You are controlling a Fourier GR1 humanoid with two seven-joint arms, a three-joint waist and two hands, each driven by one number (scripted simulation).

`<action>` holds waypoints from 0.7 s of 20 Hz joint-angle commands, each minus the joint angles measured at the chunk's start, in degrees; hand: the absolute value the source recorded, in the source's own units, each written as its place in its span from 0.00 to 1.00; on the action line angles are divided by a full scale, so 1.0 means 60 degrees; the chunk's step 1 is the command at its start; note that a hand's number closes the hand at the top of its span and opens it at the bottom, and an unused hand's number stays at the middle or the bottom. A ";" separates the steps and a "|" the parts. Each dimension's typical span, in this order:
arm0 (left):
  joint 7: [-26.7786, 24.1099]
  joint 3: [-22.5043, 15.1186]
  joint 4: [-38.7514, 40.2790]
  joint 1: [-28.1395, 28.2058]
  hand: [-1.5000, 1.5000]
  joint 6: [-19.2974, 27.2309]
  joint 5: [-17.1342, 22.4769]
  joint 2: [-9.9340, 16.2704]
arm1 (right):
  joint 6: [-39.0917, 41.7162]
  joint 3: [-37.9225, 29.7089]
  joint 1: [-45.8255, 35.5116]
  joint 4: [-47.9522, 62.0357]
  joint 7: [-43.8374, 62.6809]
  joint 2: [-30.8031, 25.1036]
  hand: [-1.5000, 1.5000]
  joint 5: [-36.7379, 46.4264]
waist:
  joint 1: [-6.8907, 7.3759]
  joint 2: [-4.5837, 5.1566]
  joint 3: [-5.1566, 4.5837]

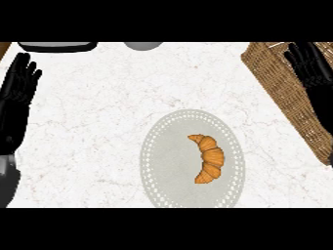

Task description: Pick the croissant from the placemat and place it in the basket

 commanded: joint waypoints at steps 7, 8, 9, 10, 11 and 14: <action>0.1193 -0.0992 0.1534 0.0560 0.50 -0.0356 -0.0554 -0.0066 | 0.3420 0.0504 -0.0128 0.0428 -0.4281 0.2304 1.00 -0.1628 | 0.0183 -0.0063 0.0102; 0.1364 -0.1141 0.1434 0.0618 0.50 -0.0381 -0.0567 -0.0124 | 0.4012 0.0667 0.0232 0.0655 -0.4453 0.2969 1.00 -0.2485 | 0.0263 -0.0080 0.0101; 0.1114 -0.1160 0.1590 0.0821 0.50 -0.0327 -0.0607 -0.0239 | 0.4341 0.1057 0.0674 0.0616 -0.4960 0.3488 1.00 -0.2565 | 0.0250 -0.0083 0.0078; 0.1203 -0.1071 0.1894 0.0597 0.50 -0.0394 -0.0617 -0.0154 | 0.3996 0.1218 0.1018 0.0645 -0.5997 0.3572 0.00 -0.1385 | -0.0011 -0.0171 0.0019; 0.1389 -0.1036 0.2161 0.0334 0.50 -0.0348 -0.0705 -0.0137 | 0.3465 0.1599 0.1445 0.0793 -0.6635 0.3920 0.00 -0.0398 | -0.0098 -0.0209 -0.0002; 0.1340 -0.1251 0.2095 0.0727 0.50 -0.0150 -0.1027 -0.0371 | 0.1367 0.1953 0.2384 0.0483 -0.6742 0.4445 0.00 0.1088 | -0.0071 -0.0317 -0.0032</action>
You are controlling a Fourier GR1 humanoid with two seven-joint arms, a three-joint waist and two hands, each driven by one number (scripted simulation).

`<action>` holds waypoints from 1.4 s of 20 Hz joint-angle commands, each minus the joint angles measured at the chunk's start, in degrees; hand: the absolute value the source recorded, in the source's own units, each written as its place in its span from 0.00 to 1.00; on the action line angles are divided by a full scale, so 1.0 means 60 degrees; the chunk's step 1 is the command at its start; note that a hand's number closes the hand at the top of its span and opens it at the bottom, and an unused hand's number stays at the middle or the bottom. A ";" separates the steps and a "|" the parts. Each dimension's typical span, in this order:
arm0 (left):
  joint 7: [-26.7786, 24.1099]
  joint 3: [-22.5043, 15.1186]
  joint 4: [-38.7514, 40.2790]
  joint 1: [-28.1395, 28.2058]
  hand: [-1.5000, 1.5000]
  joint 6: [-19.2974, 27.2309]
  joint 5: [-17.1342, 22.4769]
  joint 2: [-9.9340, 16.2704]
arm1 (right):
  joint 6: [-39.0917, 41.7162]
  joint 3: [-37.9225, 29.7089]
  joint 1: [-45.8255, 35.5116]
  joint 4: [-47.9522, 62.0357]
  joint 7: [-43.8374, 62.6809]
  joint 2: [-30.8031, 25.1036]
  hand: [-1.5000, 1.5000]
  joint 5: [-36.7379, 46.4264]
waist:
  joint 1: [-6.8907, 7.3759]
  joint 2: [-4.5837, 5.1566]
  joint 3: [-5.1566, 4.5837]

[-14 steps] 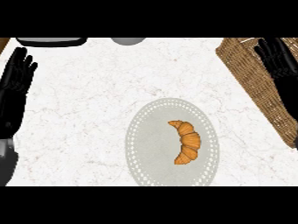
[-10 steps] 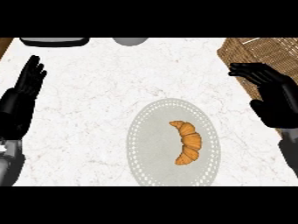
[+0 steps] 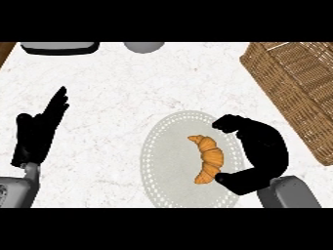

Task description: Pick the croissant from the placemat and place it in the basket

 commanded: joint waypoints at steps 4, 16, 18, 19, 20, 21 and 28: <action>0.0335 0.0159 0.0618 -0.0355 0.50 0.0105 -0.0071 -0.0081 | -0.2429 -0.0369 0.0647 -0.0578 0.0802 -0.1421 0.00 0.2975 | -0.0408 -0.0145 -0.0077; -0.0009 0.0248 0.0999 -0.0417 0.50 -0.0259 -0.0102 -0.0020 | 0.1551 -0.0408 0.0325 -0.2499 0.3779 -0.6697 0.00 0.3990 | -0.0174 -0.0126 -0.0069; -0.0111 0.0347 0.1329 -0.0648 0.50 -0.0345 0.0019 -0.0264 | 0.1858 -0.0537 0.0821 -0.2872 0.3817 -0.6842 0.00 0.3866 | -0.0169 -0.0107 -0.0054; -0.0346 0.0307 0.1791 -0.0917 0.50 -0.0517 0.0005 -0.0436 | 0.2152 -0.0601 0.0203 -0.2321 0.3794 -0.6661 0.00 0.3846 | -0.0063 -0.0073 -0.0050; -0.0279 0.0467 0.1157 -0.0334 0.50 -0.0533 -0.0081 -0.0107 | 0.2007 -0.0612 0.1019 -0.3540 0.4381 -0.6486 0.00 0.3719 | -0.0071 -0.0120 -0.0047; 0.0153 0.0019 0.0784 -0.0450 0.50 0.0072 -0.0570 -0.0648 | 0.2508 -0.1189 0.0908 -0.3136 0.4059 -0.6758 0.00 0.3437 | -0.0049 -0.0114 -0.0041; 0.0977 0.0311 -0.0306 -0.0148 0.50 -0.0334 -0.0753 -0.0686 | 0.2807 -0.1590 0.1297 -0.3184 0.4578 -0.5344 0.00 0.4301 | 0.0016 -0.0113 -0.0037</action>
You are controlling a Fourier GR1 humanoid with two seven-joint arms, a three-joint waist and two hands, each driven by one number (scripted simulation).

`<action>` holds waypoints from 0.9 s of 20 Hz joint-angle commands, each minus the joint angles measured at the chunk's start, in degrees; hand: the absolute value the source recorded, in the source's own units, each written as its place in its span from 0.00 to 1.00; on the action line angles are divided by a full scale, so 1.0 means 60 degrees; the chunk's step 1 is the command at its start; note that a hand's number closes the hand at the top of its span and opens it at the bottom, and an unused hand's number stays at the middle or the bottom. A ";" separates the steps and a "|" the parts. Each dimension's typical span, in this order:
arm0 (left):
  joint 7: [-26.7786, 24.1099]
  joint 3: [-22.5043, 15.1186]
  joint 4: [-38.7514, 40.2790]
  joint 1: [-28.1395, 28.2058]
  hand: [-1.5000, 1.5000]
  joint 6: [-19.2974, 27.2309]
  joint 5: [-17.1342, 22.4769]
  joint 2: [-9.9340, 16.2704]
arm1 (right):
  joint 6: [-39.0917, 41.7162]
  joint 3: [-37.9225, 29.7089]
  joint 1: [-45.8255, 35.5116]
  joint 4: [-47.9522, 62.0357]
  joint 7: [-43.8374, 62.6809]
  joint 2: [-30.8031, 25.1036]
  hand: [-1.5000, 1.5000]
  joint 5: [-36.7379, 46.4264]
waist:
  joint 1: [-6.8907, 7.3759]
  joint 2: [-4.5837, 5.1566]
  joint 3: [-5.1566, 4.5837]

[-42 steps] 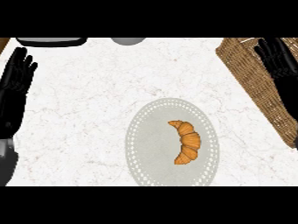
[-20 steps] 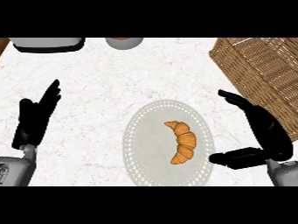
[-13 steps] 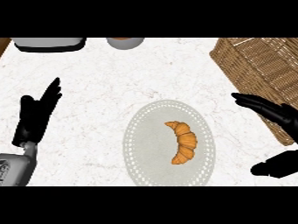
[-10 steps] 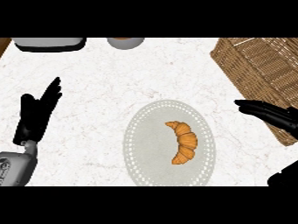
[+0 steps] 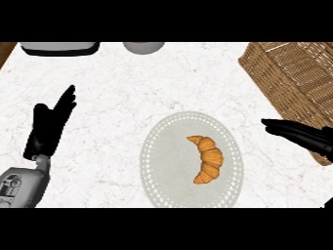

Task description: Pick the croissant from the placemat and place it in the basket

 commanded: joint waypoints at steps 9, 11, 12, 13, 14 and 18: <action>-0.0234 0.0317 0.0494 -0.0212 0.50 -0.0269 -0.0703 -0.0589 | -0.0478 -0.0539 0.0280 0.0376 0.0047 0.2052 0.00 0.2038 | 0.0024 0.0007 0.0005; -0.0383 0.0533 0.0522 -0.0071 0.50 -0.0480 -0.0700 -0.0636 | -0.0180 -0.0575 0.0029 0.0595 0.0014 0.2433 0.00 0.2274 | 0.0037 0.0009 0.0005; -0.0065 0.1089 0.0221 -0.0290 0.50 -0.1011 -0.0199 0.0050 | -0.0297 -0.0467 -0.0055 0.0702 0.0147 0.2500 0.00 0.2309 | 0.0052 0.0007 0.0005; 0.0141 0.0578 0.0100 -0.0340 0.50 -0.0546 -0.0742 -0.0440 | -0.0185 -0.0269 -0.0095 -0.0004 0.1047 0.2887 0.00 0.2133 | 0.0035 0.0003 0.0004; 0.0047 0.0451 -0.0687 0.0470 0.50 -0.0431 -0.0672 -0.0566 | -0.0541 -0.0017 0.0250 0.1160 -0.0479 0.2874 0.00 0.2789 | 0.0089 0.0003 0.0009; -0.0369 0.1061 0.0111 0.0158 0.50 -0.1040 -0.0526 -0.0392 | -0.0421 -0.0024 -0.0459 0.2094 -0.0606 0.3548 0.00 0.3280 | 0.0062 0.0014 0.0005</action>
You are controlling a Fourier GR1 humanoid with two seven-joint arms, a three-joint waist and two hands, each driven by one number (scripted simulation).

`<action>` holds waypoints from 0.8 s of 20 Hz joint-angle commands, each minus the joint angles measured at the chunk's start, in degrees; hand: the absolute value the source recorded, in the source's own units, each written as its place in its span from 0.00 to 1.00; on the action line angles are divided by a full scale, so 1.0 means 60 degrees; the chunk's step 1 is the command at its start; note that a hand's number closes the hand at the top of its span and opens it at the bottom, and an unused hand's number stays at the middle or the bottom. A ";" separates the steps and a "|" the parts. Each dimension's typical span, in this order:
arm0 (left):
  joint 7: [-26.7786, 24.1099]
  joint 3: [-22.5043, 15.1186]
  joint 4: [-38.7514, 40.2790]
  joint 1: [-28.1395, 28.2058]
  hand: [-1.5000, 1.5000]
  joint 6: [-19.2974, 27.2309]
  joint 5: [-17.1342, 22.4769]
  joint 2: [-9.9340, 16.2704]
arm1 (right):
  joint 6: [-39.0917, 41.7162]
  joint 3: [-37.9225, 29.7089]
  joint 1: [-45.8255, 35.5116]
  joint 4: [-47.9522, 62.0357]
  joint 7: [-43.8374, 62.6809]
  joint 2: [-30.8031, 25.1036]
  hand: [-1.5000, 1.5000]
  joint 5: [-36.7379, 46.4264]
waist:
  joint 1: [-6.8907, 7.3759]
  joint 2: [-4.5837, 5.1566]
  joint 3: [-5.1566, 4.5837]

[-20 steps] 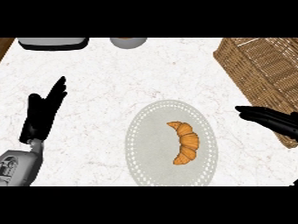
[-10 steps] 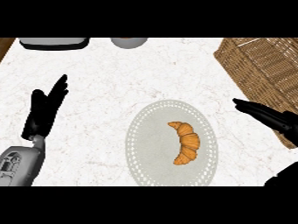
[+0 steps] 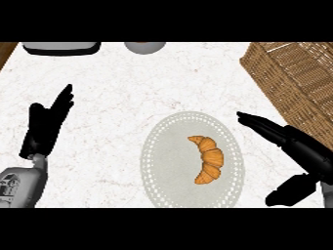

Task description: Pick the croissant from the placemat and place it in the basket

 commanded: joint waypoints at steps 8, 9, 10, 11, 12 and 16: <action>-0.0322 -0.0011 -0.0041 0.0350 0.50 0.0179 -0.0812 -0.0710 | -0.0685 0.0324 0.0747 0.0567 -0.0981 0.1086 0.00 0.1840 | -0.0042 -0.0006 -0.0001; -0.0306 0.0327 0.0001 0.0316 0.50 -0.0196 -0.0481 -0.0391 | -0.0771 0.0672 -0.0685 0.1520 -0.0322 0.1912 0.00 0.2077 | 0.0016 0.0003 -0.0001; -0.0205 0.0261 0.0473 -0.0094 0.50 -0.0078 -0.0718 -0.0616 | -0.0320 0.0312 -0.0874 0.1768 -0.0545 0.1676 0.00 0.1978 | -0.0009 0.0005 -0.0001; -0.0384 0.0375 0.0781 -0.0335 0.50 -0.0224 -0.0612 -0.0592 | -0.0633 0.0176 -0.1042 0.2453 -0.1242 0.1670 0.00 0.2110 | -0.0008 0.0010 0.0000; 0.0133 0.0364 -0.0038 -0.0053 0.50 -0.0103 -0.0663 -0.0570 | -0.0745 0.0545 -0.0978 0.2053 -0.0489 0.2215 0.00 0.2319 | 0.0004 0.0000 0.0000; 0.0059 0.0407 -0.0285 0.0202 0.50 -0.0298 -0.0917 -0.0706 | -0.0551 0.0347 -0.0454 0.1806 -0.0807 0.2278 0.00 0.2601 | -0.0019 -0.0004 -0.0001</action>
